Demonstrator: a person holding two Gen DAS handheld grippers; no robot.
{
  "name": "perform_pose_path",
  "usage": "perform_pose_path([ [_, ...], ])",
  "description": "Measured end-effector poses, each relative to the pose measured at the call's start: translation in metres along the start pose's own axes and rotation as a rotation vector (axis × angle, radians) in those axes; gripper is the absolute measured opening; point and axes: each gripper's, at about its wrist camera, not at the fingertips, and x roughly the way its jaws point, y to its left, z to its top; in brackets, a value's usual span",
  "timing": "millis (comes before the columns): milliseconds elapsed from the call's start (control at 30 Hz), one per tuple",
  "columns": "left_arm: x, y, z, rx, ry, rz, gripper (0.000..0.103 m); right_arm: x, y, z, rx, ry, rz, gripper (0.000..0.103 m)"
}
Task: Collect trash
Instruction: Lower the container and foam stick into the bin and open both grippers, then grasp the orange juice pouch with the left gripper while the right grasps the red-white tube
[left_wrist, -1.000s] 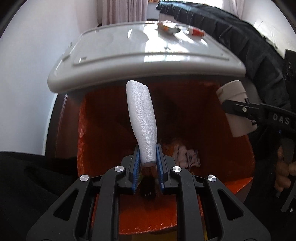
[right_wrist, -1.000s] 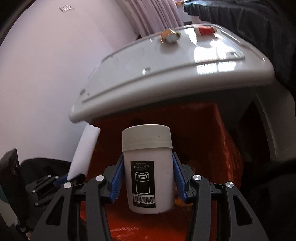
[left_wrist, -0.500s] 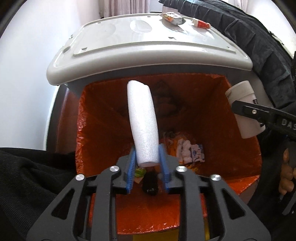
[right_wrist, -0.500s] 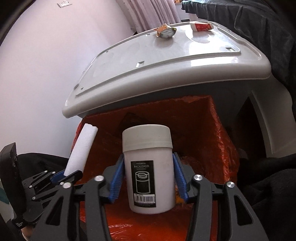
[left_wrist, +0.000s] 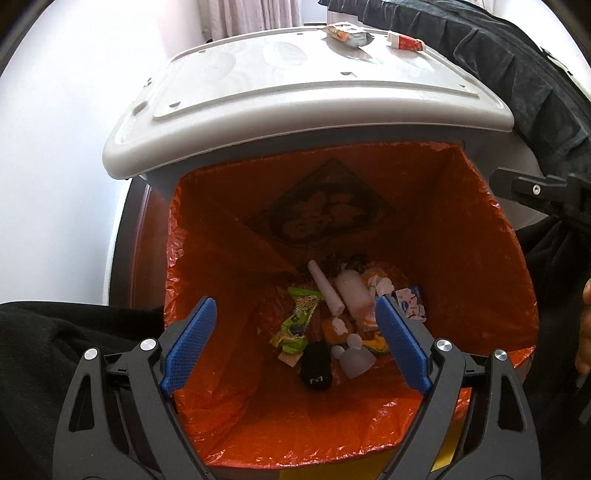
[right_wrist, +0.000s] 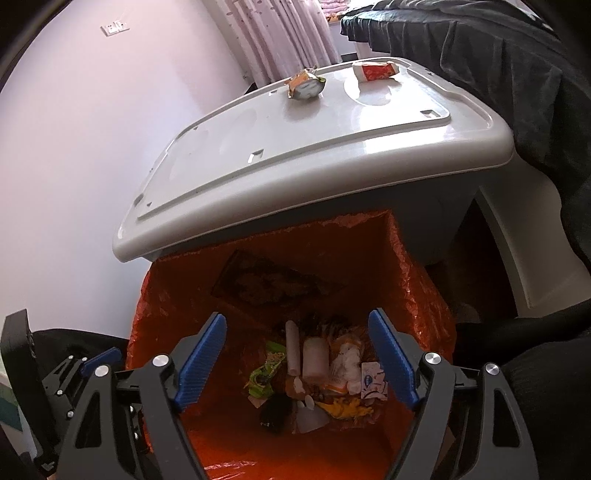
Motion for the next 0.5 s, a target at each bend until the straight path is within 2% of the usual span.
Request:
perform_pose_path([
  [67,-0.003,-0.001,0.005,0.001,0.003,-0.022,0.086,-0.002,-0.002,0.006,0.01,0.009,0.015,0.078],
  [167,-0.01,-0.005,0.023,0.016,-0.014,-0.048,0.086,-0.009,-0.006,0.034,0.002,0.018,0.033,0.078],
  [267,-0.015,-0.01,0.061,0.03,-0.048,-0.072,0.086,-0.016,-0.012,0.067,-0.019,-0.022,0.01,0.081],
  [400,-0.01,-0.018,0.133,0.03,-0.098,-0.076,0.086,-0.024,-0.032,0.128,0.0,-0.11,-0.045,0.083],
  [433,-0.005,-0.023,0.163,0.027,-0.121,-0.074,0.087,-0.025,-0.037,0.142,0.013,-0.132,-0.053,0.084],
  [500,0.002,-0.031,0.201,0.028,-0.148,-0.053,0.089,-0.027,-0.05,0.165,0.046,-0.195,-0.071,0.086],
])
